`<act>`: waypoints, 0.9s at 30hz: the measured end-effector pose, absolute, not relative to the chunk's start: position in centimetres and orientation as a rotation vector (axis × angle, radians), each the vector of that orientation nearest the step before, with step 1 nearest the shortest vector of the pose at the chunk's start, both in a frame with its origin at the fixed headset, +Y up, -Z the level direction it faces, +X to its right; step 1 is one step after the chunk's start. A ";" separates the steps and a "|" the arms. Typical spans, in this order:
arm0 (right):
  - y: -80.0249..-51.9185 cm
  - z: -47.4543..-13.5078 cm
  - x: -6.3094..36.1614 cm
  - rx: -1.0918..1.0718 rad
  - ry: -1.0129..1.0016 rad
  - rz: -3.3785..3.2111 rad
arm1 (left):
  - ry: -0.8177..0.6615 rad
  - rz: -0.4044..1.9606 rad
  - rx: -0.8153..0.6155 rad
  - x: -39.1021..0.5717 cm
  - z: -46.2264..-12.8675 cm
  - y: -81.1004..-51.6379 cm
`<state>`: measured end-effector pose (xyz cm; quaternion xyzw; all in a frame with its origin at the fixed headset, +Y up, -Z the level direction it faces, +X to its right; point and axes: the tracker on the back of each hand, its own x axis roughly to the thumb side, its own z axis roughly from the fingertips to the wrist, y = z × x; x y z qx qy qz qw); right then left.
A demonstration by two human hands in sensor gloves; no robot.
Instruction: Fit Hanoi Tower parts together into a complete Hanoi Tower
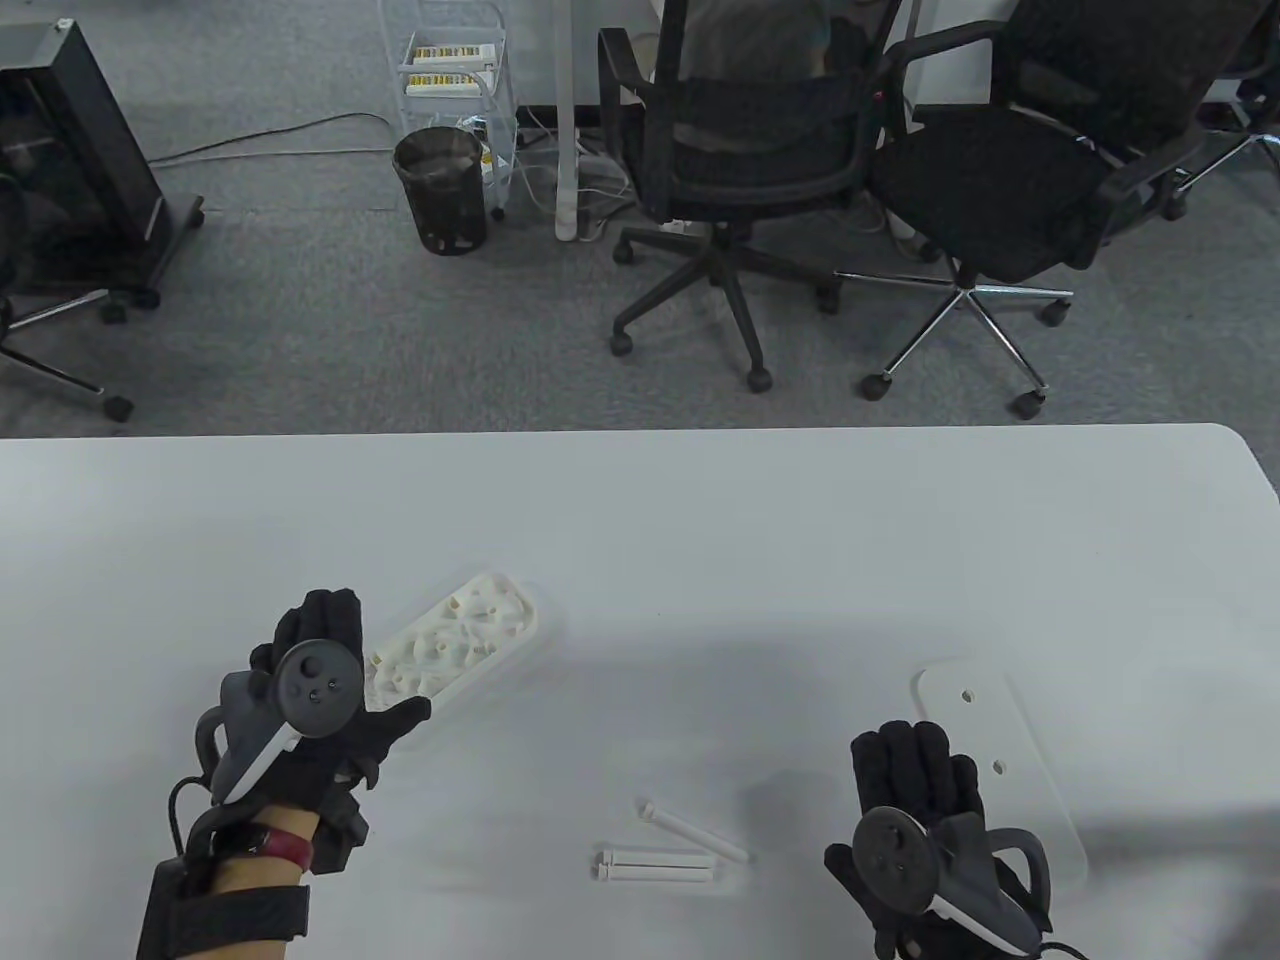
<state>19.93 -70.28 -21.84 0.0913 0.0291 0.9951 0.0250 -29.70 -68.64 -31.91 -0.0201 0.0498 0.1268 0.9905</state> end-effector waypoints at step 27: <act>-70.5 -22.0 20.1 0.329 0.101 3.042 | 0.204 0.205 -0.391 -31.1 -35.8 -76.8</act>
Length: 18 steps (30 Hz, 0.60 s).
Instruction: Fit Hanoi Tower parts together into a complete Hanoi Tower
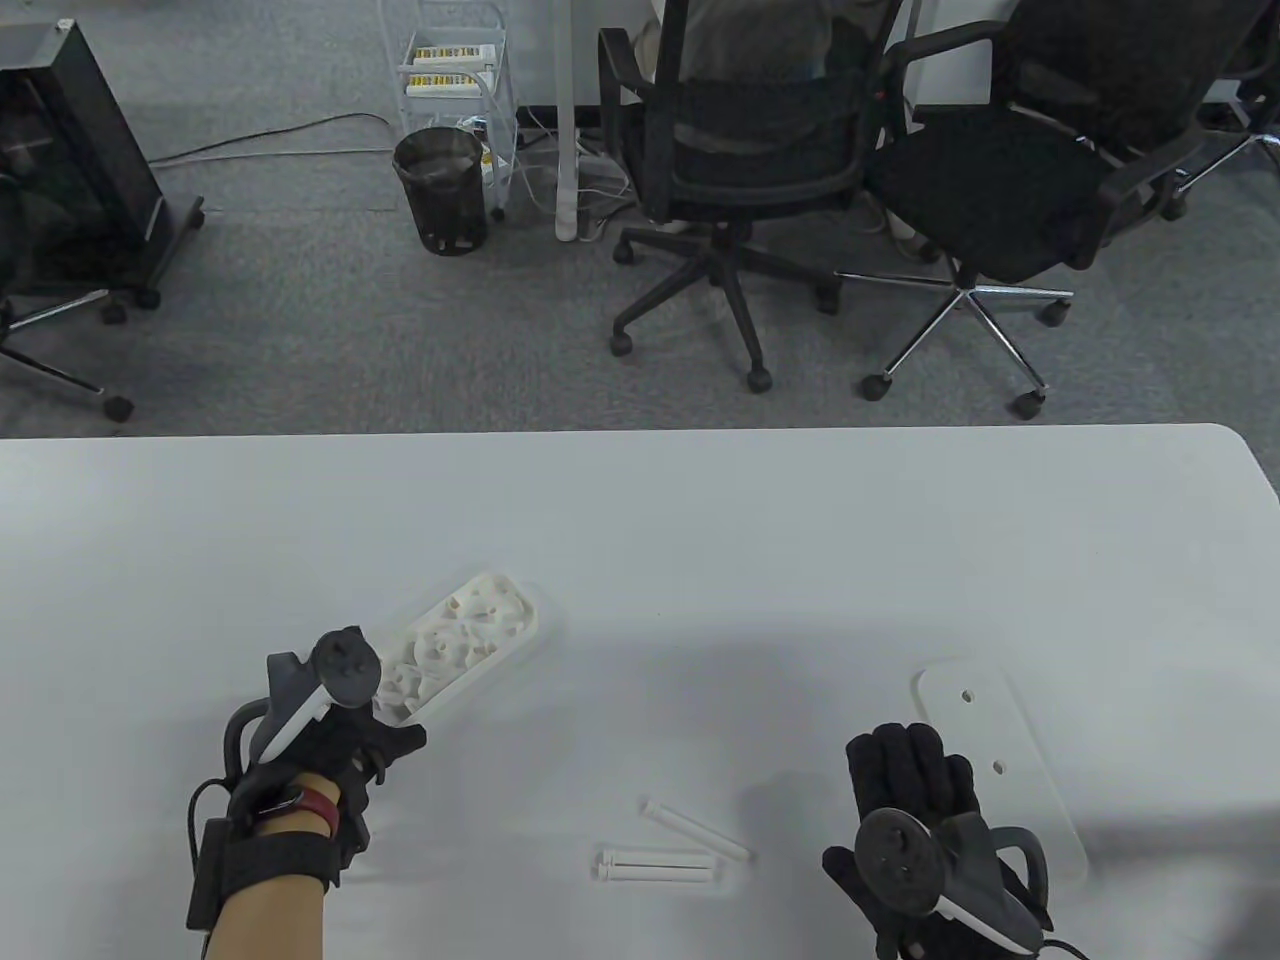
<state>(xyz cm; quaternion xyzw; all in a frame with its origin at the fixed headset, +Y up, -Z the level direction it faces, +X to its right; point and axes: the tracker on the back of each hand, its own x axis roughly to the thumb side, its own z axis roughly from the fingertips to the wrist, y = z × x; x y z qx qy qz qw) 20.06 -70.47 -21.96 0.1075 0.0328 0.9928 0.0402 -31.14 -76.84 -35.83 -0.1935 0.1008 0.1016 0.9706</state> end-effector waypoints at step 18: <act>-70.8 -22.1 19.9 0.347 0.139 3.031 | 0.170 0.319 -0.232 -31.4 -35.9 -76.5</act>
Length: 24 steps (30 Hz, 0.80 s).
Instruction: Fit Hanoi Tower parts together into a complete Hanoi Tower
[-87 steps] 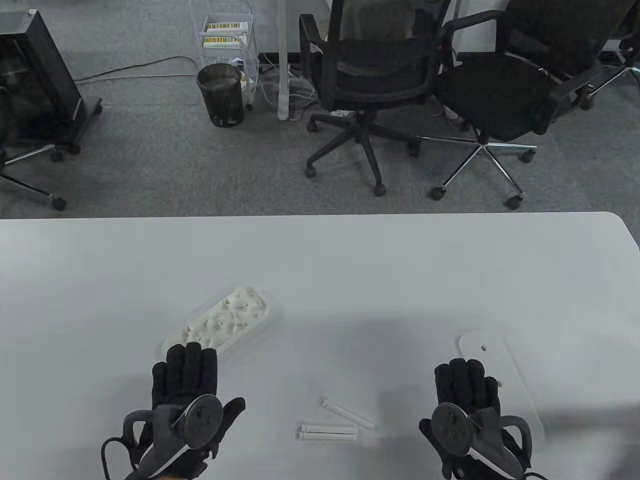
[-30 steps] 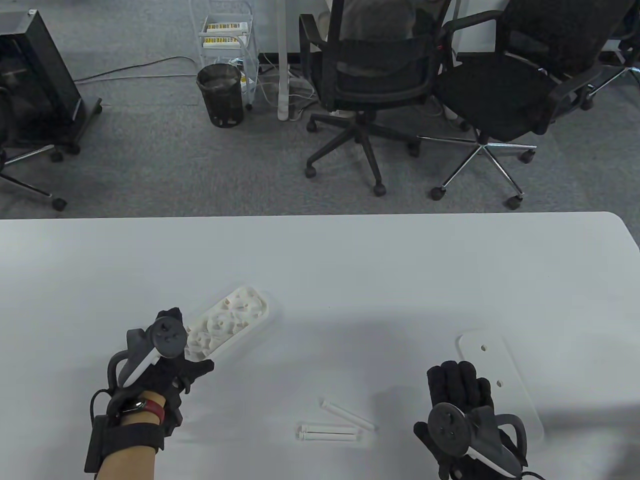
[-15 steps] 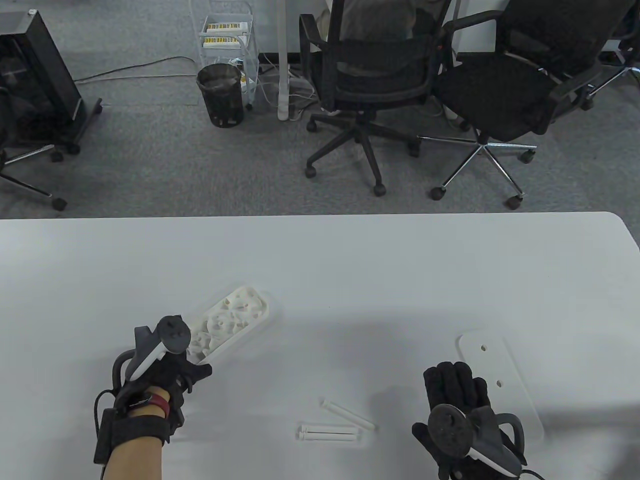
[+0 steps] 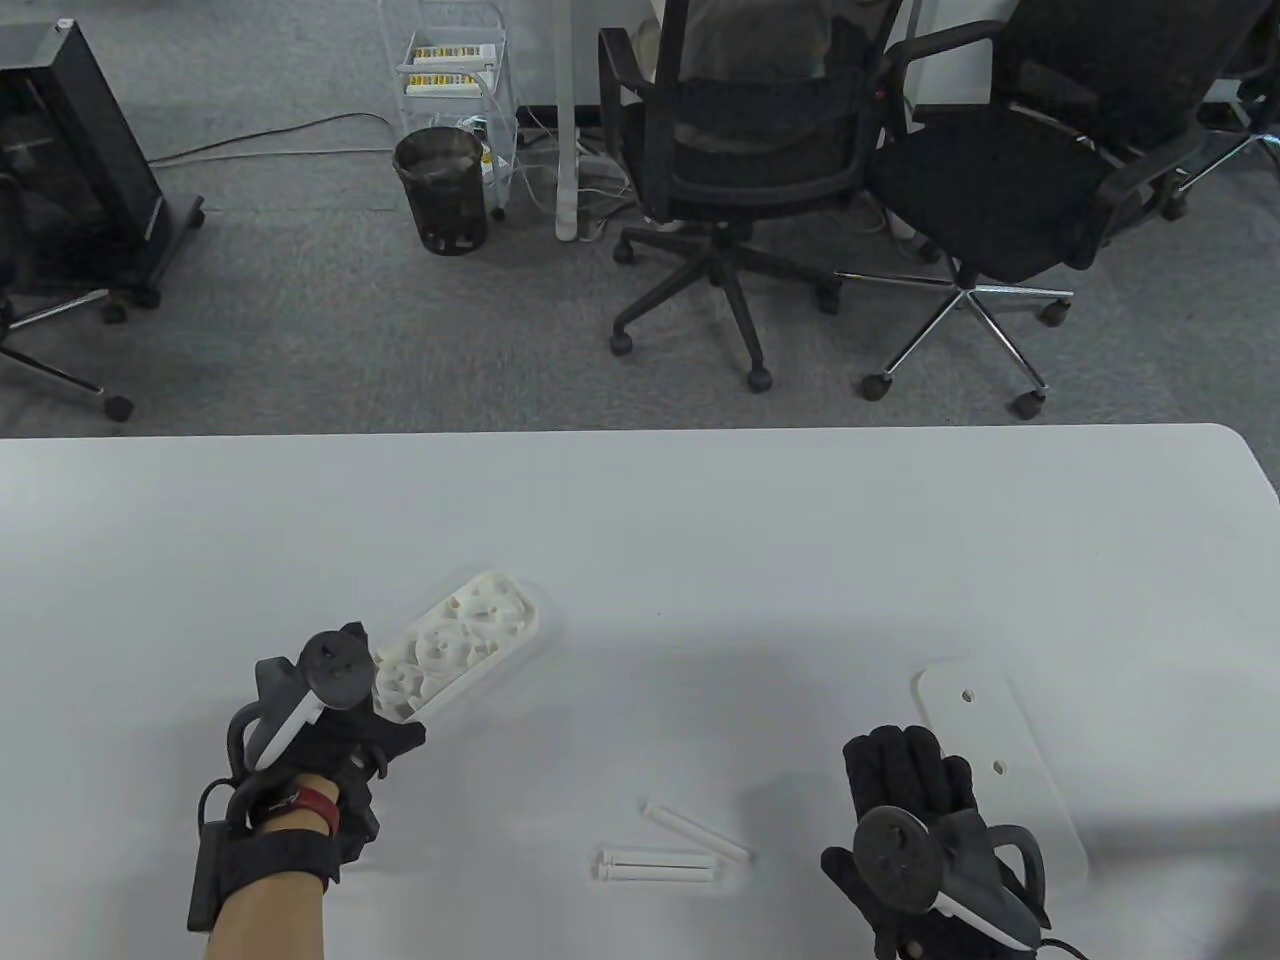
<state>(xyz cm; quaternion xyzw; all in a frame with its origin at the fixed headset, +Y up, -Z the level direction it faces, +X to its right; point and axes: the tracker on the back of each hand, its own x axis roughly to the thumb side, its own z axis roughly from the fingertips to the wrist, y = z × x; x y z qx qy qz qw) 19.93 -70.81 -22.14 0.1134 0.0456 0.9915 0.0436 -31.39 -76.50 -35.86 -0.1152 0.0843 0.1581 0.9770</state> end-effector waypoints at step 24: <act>-70.9 -21.9 19.5 0.384 0.147 3.024 | -0.196 0.727 -0.062 -28.1 -34.0 -71.5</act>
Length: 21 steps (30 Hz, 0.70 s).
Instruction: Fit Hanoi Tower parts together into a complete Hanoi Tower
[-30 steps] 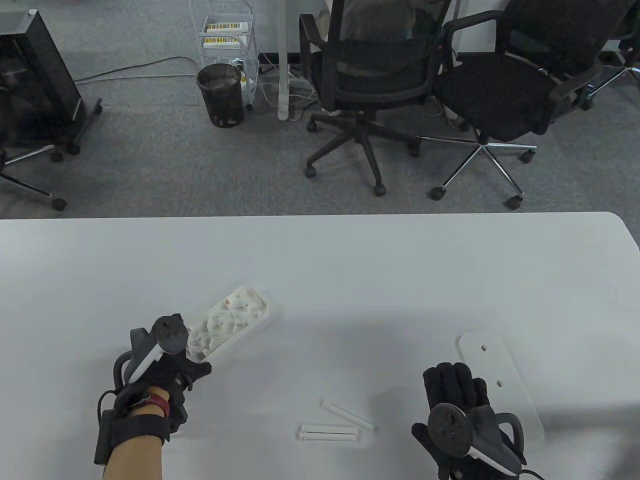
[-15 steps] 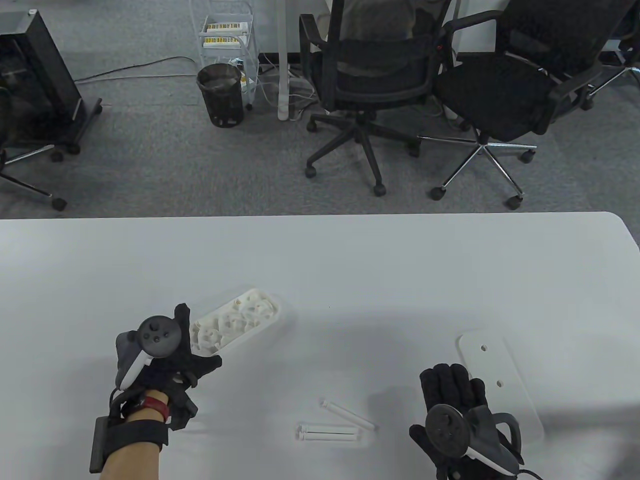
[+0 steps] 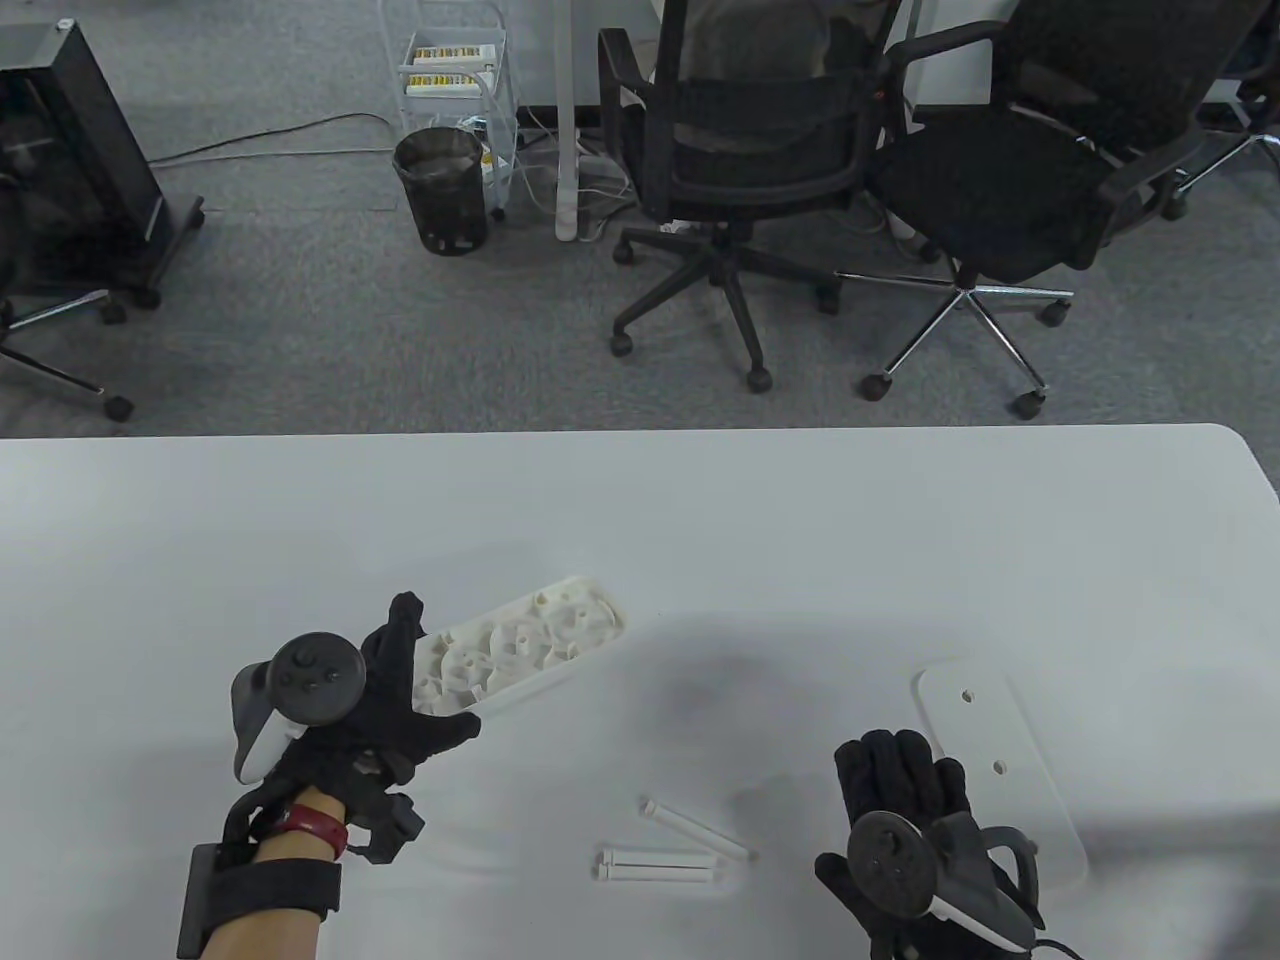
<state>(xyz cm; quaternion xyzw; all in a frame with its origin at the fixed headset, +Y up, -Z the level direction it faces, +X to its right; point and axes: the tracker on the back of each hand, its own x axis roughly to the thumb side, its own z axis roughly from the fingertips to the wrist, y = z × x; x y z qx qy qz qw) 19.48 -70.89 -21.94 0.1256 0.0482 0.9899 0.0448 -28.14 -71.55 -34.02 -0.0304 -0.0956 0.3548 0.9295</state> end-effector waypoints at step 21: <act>-71.2 -22.0 19.1 0.406 0.179 3.025 | -0.421 0.852 0.043 -25.0 -31.6 -69.8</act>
